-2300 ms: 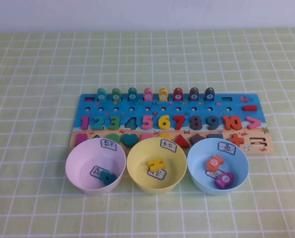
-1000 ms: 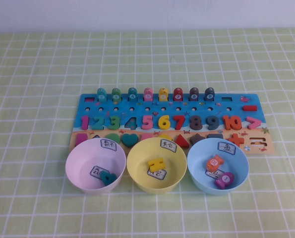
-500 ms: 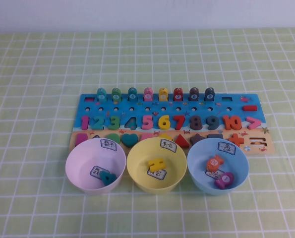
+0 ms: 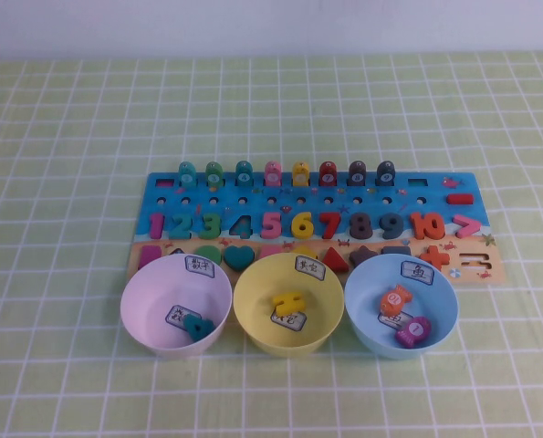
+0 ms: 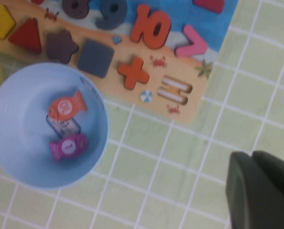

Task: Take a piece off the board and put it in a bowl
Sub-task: Pick up the "number 10"

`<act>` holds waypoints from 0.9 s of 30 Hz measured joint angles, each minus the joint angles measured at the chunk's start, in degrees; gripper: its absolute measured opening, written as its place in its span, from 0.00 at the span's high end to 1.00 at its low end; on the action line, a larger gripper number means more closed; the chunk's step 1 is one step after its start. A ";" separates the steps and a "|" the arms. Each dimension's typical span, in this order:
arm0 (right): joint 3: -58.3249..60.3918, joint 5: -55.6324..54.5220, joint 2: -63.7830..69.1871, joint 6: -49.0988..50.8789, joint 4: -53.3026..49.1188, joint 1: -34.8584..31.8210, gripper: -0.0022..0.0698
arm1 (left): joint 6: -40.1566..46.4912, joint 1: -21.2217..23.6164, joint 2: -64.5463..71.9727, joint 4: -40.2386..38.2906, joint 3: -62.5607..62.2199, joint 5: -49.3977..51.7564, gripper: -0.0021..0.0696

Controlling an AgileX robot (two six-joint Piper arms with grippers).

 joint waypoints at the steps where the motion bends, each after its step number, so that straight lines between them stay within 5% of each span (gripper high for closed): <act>1: -2.10 0.00 2.21 -0.09 -0.40 0.53 1.00 | 0.00 0.00 0.00 0.00 0.00 0.00 0.98; 18: -37.17 0.08 34.67 -0.77 -3.81 11.90 0.98 | 0.00 0.00 0.00 0.00 0.00 0.00 0.98; 27: -37.76 0.08 40.48 -1.64 -1.75 13.58 0.71 | 0.00 0.00 0.00 0.00 0.00 0.00 0.98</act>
